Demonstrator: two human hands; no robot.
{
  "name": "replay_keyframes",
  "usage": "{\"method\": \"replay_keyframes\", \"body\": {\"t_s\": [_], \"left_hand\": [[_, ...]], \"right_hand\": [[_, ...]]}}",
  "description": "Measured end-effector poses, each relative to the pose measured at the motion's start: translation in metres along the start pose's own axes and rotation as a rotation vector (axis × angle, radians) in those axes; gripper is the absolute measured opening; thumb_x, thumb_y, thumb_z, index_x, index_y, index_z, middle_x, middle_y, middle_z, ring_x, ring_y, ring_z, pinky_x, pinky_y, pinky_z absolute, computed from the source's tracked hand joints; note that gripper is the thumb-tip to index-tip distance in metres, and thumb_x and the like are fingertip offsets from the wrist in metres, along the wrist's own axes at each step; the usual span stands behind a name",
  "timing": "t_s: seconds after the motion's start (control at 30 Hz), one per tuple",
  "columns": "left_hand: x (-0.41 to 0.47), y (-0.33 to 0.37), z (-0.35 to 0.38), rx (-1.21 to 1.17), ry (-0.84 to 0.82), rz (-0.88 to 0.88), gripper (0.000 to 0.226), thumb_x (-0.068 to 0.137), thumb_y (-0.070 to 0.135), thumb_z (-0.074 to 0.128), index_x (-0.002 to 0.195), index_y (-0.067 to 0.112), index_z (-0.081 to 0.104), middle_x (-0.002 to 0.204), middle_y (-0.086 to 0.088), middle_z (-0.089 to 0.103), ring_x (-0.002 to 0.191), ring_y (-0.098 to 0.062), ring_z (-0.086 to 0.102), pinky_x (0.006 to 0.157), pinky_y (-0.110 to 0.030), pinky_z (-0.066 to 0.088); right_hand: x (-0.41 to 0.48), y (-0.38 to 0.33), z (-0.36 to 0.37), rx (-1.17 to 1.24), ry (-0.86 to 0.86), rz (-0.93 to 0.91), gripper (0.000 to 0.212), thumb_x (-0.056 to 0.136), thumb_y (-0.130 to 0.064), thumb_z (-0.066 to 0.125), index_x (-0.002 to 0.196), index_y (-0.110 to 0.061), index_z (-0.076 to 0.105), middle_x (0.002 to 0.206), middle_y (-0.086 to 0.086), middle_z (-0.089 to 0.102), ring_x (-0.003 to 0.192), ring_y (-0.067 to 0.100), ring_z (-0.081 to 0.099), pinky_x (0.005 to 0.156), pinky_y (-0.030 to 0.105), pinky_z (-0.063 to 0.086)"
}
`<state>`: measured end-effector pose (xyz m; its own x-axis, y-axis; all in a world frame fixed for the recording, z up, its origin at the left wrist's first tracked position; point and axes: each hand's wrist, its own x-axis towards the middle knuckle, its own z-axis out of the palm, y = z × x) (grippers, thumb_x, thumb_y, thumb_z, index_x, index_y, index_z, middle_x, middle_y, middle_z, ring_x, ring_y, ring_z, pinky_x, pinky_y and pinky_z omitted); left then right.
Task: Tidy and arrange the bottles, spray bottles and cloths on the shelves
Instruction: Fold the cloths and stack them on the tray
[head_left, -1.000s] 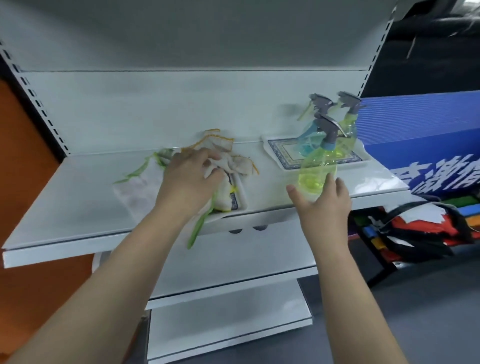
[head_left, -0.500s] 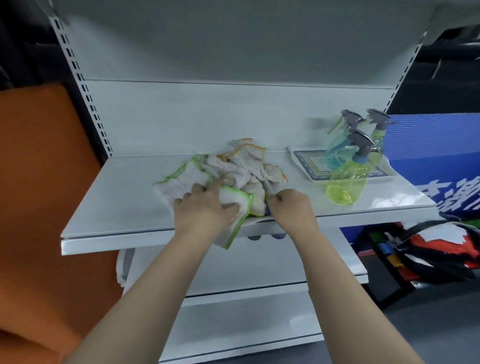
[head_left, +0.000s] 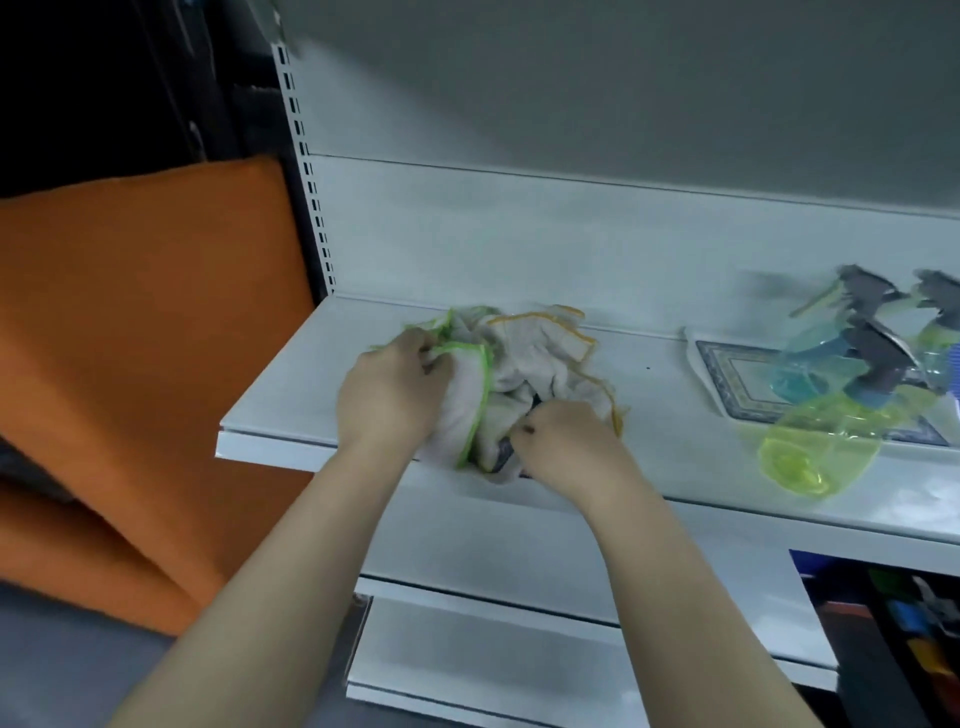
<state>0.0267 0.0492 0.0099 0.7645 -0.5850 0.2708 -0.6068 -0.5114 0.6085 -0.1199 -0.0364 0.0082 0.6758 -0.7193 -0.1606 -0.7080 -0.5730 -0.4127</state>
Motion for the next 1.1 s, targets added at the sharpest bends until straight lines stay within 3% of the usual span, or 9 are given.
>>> {"method": "replay_keyframes", "body": {"t_s": [0.17, 0.33, 0.4, 0.57, 0.63, 0.7, 0.8, 0.9, 1.1], "left_hand": [[0.001, -0.002, -0.011, -0.302, 0.119, -0.081, 0.015, 0.091, 0.03, 0.054, 0.092, 0.019, 0.063, 0.078, -0.005, 0.066, 0.075, -0.028, 0.06, 0.065, -0.036, 0.048], [0.003, -0.013, -0.015, -0.489, 0.226, -0.142, 0.01, 0.092, 0.032, 0.054, 0.095, 0.026, 0.062, 0.08, 0.004, 0.068, 0.075, -0.017, 0.067, 0.073, -0.04, 0.056], [0.007, -0.02, -0.017, -0.633, 0.267, -0.195, 0.011, 0.09, 0.038, 0.054, 0.094, 0.032, 0.062, 0.087, 0.003, 0.069, 0.083, -0.018, 0.07, 0.078, -0.046, 0.058], [0.011, -0.022, -0.025, -0.916, 0.366, -0.295, 0.007, 0.097, 0.027, 0.051, 0.1, 0.025, 0.057, 0.098, -0.001, 0.065, 0.088, -0.013, 0.07, 0.086, -0.045, 0.059], [0.012, -0.018, -0.029, -0.995, 0.367, -0.318, 0.009, 0.1, 0.021, 0.049, 0.105, 0.017, 0.055, 0.096, -0.001, 0.063, 0.084, -0.01, 0.069, 0.086, -0.041, 0.06], [0.015, -0.015, -0.033, -1.047, 0.362, -0.319, 0.008, 0.1, 0.018, 0.048, 0.102, 0.016, 0.056, 0.096, -0.002, 0.064, 0.085, -0.012, 0.069, 0.086, -0.04, 0.06], [0.02, -0.015, -0.035, -1.063, 0.367, -0.324, 0.009, 0.098, 0.018, 0.048, 0.101, 0.016, 0.057, 0.1, -0.007, 0.065, 0.094, -0.023, 0.07, 0.081, -0.038, 0.061], [0.028, -0.015, -0.044, -1.09, 0.394, -0.308, 0.009, 0.097, 0.018, 0.047, 0.098, 0.018, 0.057, 0.1, -0.01, 0.064, 0.098, -0.029, 0.068, 0.074, -0.035, 0.06], [0.034, -0.015, -0.06, -1.108, 0.388, -0.272, 0.011, 0.098, 0.017, 0.045, 0.102, 0.012, 0.055, 0.097, -0.007, 0.062, 0.094, -0.026, 0.068, 0.077, -0.037, 0.061]], "right_hand": [[0.019, -0.025, 0.011, -0.074, -0.097, -0.157, 0.024, 0.095, -0.017, 0.051, 0.091, 0.0, 0.067, 0.075, 0.008, 0.059, 0.079, 0.026, 0.056, 0.052, 0.026, 0.038], [0.038, -0.049, 0.039, 0.24, -0.191, -0.255, 0.017, 0.086, -0.015, 0.06, 0.083, -0.003, 0.072, 0.084, 0.016, 0.073, 0.084, 0.029, 0.069, 0.08, 0.042, 0.058], [0.042, -0.055, 0.04, 0.315, -0.19, -0.254, 0.015, 0.085, -0.011, 0.059, 0.081, -0.002, 0.07, 0.083, 0.016, 0.073, 0.083, 0.029, 0.071, 0.079, 0.048, 0.059], [0.037, -0.052, -0.001, 0.484, -0.024, -0.261, 0.023, 0.092, -0.016, 0.056, 0.076, -0.007, 0.07, 0.07, 0.008, 0.071, 0.055, 0.002, 0.066, 0.058, 0.029, 0.056], [0.046, -0.051, -0.02, 0.386, 0.243, -0.304, 0.019, 0.089, -0.02, 0.057, 0.084, -0.009, 0.072, 0.079, 0.009, 0.072, 0.065, 0.008, 0.064, 0.067, 0.032, 0.052], [0.058, -0.055, -0.034, 0.256, 0.4, -0.356, 0.02, 0.088, -0.024, 0.059, 0.099, -0.017, 0.075, 0.1, 0.005, 0.073, 0.095, 0.018, 0.064, 0.083, 0.033, 0.052], [0.079, -0.058, -0.04, -0.061, 0.205, -0.361, 0.049, 0.085, -0.044, 0.062, 0.131, -0.029, 0.059, 0.137, 0.003, 0.05, 0.13, 0.028, 0.041, 0.103, 0.041, 0.041], [0.088, -0.066, -0.032, -0.301, 0.044, -0.371, 0.092, 0.059, -0.076, 0.06, 0.142, -0.042, 0.04, 0.144, 0.003, 0.041, 0.136, 0.031, 0.034, 0.106, 0.048, 0.037], [0.112, -0.073, 0.013, -0.431, -0.016, -0.285, 0.108, 0.066, -0.065, 0.074, 0.153, -0.032, 0.018, 0.147, 0.014, 0.042, 0.132, 0.038, 0.041, 0.101, 0.047, 0.043]]}}
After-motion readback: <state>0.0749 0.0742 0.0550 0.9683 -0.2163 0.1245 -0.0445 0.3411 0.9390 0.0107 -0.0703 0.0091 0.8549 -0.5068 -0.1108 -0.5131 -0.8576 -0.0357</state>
